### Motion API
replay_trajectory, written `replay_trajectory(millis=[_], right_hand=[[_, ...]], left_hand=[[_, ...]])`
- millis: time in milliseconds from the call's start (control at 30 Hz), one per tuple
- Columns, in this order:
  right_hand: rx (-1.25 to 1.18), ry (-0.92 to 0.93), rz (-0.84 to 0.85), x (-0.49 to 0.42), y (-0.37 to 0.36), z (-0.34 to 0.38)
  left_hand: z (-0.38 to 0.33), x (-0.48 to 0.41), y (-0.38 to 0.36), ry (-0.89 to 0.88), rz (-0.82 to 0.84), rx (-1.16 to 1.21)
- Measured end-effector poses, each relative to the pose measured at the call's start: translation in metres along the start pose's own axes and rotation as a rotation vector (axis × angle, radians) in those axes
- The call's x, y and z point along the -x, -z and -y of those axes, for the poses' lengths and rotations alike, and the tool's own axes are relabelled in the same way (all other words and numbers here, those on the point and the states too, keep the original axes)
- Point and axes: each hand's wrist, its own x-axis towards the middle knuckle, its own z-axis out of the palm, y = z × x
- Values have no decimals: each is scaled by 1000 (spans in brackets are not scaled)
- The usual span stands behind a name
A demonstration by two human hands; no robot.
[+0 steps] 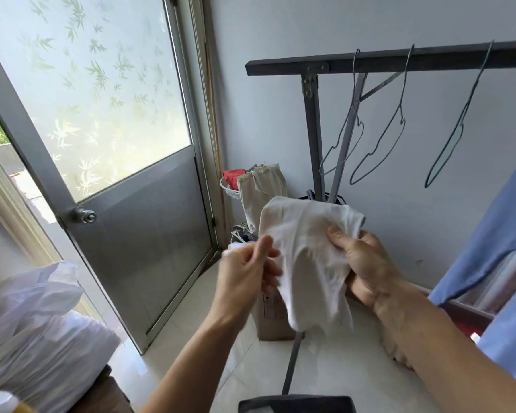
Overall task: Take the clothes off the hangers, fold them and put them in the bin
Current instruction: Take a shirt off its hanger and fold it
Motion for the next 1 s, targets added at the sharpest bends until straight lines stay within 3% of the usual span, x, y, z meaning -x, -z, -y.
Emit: replay_trajectory(millis=[67, 167, 300, 467, 600, 900, 1000], right_hand=[[-4, 1, 22, 2, -5, -3], [-44, -24, 70, 7, -10, -8], [-131, -112, 112, 15, -13, -16], [-153, -154, 111, 25, -15, -30], [-153, -138, 115, 30, -14, -35], [41, -119, -98, 27, -5, -39], [-37, -114, -34, 22, 2, -34]], left_hand=[[2, 10, -13, 196, 122, 69], [7, 12, -22, 337, 177, 216], [8, 11, -27, 416, 61, 611], [9, 7, -29, 384, -82, 894], [12, 5, -28, 381, -154, 931], [5, 14, -19, 360, -21, 1027], [3, 16, -18, 350, 23, 1002]])
